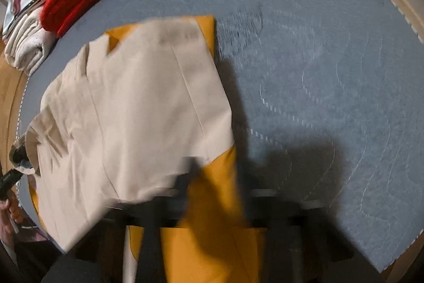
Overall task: Fold large clothes
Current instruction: 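Lay the hem over the jacket body with both grippers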
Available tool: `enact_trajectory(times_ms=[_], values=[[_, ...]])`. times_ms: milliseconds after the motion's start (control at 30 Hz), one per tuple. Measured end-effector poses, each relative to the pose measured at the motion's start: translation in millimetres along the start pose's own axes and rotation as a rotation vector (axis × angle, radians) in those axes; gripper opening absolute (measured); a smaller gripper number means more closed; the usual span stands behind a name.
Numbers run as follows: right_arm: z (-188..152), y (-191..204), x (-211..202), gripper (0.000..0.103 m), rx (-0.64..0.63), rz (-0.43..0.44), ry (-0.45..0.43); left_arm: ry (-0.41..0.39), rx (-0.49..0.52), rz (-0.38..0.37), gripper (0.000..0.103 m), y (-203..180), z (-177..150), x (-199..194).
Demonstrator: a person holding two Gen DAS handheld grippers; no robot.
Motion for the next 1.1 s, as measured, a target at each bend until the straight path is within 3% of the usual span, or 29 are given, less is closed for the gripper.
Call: enact_trajectory(times_ms=[133,233,367,467,567,633,667,700,733,800,967,1000,1033,1067,1100], values=[[35,11,-48,0.004,0.051,0.081,-0.215,-0.162,-0.034,-0.01,0.005,6,27,-31],[47,11,-63,0.004,0.083,0.083,-0.297,-0.165,-0.067,0.009,0.005,4,33,-25],[37,7,-40,0.004,0.082,-0.022,-0.223,-0.05,-0.105,0.013,0.007,9,20,3],[26,3,-18,0.005,0.101,-0.063,-0.136,0.027,-0.161,-0.038,0.014,12,9,16],[22,-4,-9,0.01,0.119,-0.055,-0.09,0.098,-0.189,-0.052,0.054,20,-6,20],[19,-9,-8,0.017,0.128,-0.026,-0.058,0.153,-0.195,-0.064,0.055,24,-18,24],[18,-10,-9,0.026,0.127,-0.016,-0.048,0.18,-0.184,-0.066,0.055,25,-26,24],[13,-11,-8,0.032,0.121,-0.002,-0.024,0.199,-0.17,-0.068,0.055,24,-30,25],[8,-11,-6,0.045,0.113,0.0,-0.009,0.217,-0.152,-0.073,0.053,23,-35,25],[-1,-14,-3,0.047,0.084,-0.012,0.022,0.241,-0.112,-0.089,0.053,17,-43,23],[-22,-8,0,0.047,0.001,-0.023,0.053,0.235,-0.026,-0.062,0.021,3,-52,21],[-23,-6,-1,0.046,-0.011,-0.027,0.051,0.228,-0.021,-0.057,0.009,1,-51,21],[-24,-2,-2,0.035,-0.036,-0.038,0.042,0.214,-0.013,-0.05,0.007,-1,-49,20],[-23,2,-5,0.012,-0.056,-0.044,0.022,0.187,-0.001,-0.04,0.006,-4,-44,18],[-19,4,-12,0.012,-0.071,-0.049,-0.012,0.147,0.015,-0.033,0.004,-8,-36,11]])
Point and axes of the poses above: each gripper's, at about its wrist camera, not at the fingertips, and x roughly the way its jaws point, y to its left, z to its top, the point moved 10 cm from there along x, roughly the way its jaws point, and after that the axes turned 4 degrees about x, right-handed, at the moved point
